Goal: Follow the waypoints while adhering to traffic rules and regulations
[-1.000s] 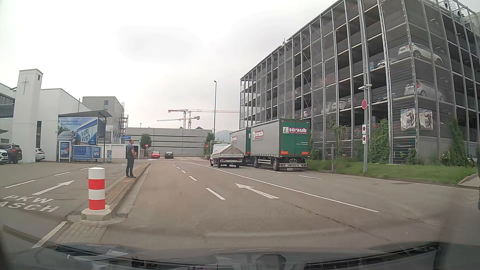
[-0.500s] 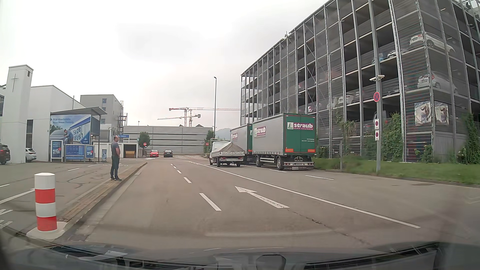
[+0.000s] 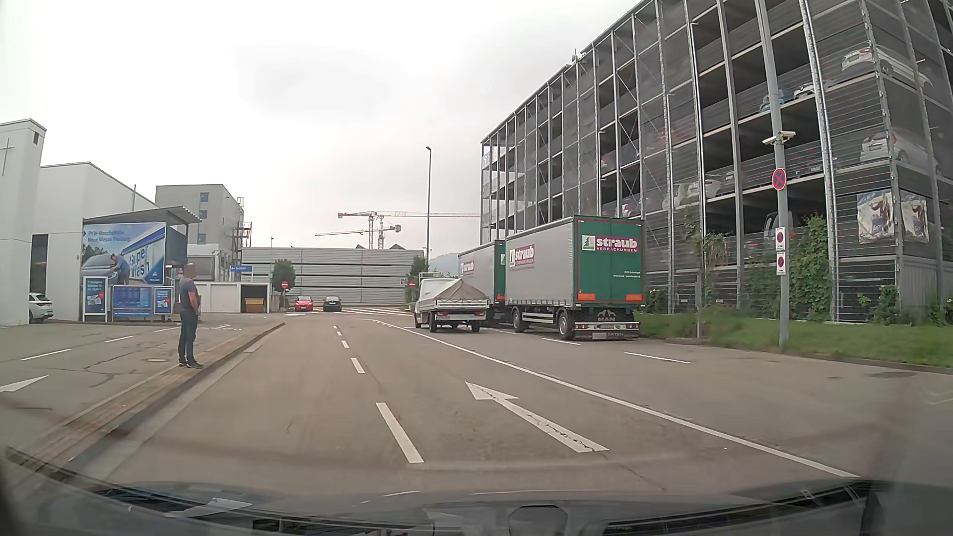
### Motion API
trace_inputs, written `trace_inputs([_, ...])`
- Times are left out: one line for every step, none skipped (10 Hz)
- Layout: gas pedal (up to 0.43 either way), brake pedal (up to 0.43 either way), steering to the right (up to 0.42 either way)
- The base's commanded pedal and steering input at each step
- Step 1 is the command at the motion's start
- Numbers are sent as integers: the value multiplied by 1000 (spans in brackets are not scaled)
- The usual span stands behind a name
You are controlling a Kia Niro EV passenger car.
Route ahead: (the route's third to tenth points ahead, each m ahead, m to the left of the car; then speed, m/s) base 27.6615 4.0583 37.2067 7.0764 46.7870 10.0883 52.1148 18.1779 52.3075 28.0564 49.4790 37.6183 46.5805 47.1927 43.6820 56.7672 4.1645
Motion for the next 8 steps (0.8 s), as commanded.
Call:
trace_inputs([98, 0, -26])
trace_inputs([98, 0, -34])
trace_inputs([98, 0, -45])
trace_inputs([98, 0, -56])
trace_inputs([98, 0, -69])
trace_inputs([98, 0, -76])
trace_inputs([98, 0, -77])
trace_inputs([87, 0, -77])
